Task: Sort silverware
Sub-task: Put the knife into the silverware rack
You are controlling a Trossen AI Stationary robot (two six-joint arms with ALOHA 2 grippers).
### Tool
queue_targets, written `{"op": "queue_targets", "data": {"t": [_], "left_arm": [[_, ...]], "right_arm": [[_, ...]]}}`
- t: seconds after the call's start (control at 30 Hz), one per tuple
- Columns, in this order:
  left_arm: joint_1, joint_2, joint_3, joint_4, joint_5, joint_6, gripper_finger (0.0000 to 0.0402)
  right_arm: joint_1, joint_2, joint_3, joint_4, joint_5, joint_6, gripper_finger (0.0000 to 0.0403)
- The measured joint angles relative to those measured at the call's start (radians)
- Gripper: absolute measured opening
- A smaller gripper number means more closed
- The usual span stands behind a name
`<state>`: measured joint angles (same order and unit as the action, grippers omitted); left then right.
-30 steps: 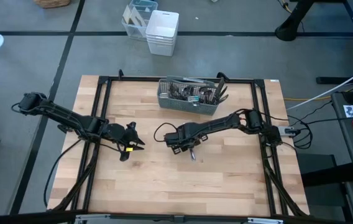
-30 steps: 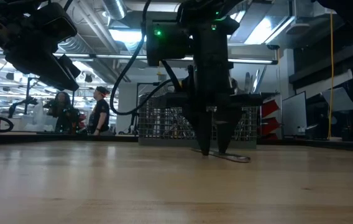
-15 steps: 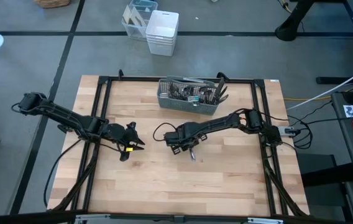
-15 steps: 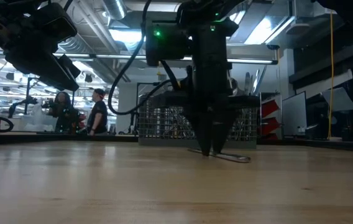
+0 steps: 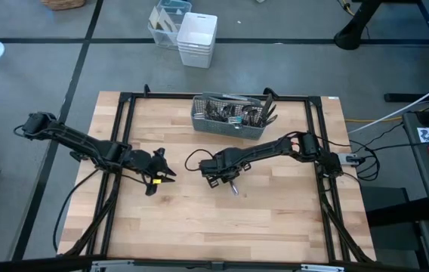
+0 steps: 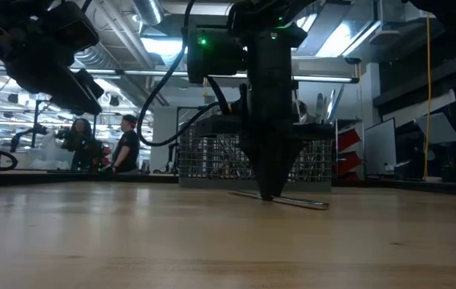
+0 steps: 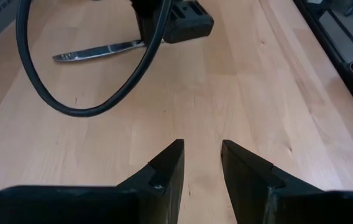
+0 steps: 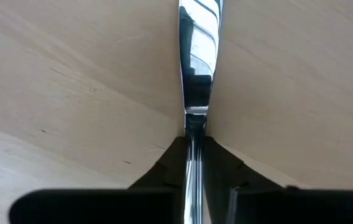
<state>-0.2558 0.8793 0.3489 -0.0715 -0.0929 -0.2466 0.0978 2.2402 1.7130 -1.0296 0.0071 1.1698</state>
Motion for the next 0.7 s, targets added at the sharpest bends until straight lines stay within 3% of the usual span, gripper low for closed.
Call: {"op": "queue_targets", "data": {"t": [0.33, 0.7], "left_arm": [[-0.083, -0.198, 0.000, -0.094, -0.001, 0.002, 0.0100], [-0.223, -0.402, 0.000, -0.141, -0.188, -0.005, 0.0100]], "right_arm": [[0.000, 0.001, 0.000, 0.004, 0.000, -0.018, 0.0039], [0.000, 0.001, -0.001, 0.007, 0.012, -0.081, 0.0039]]}}
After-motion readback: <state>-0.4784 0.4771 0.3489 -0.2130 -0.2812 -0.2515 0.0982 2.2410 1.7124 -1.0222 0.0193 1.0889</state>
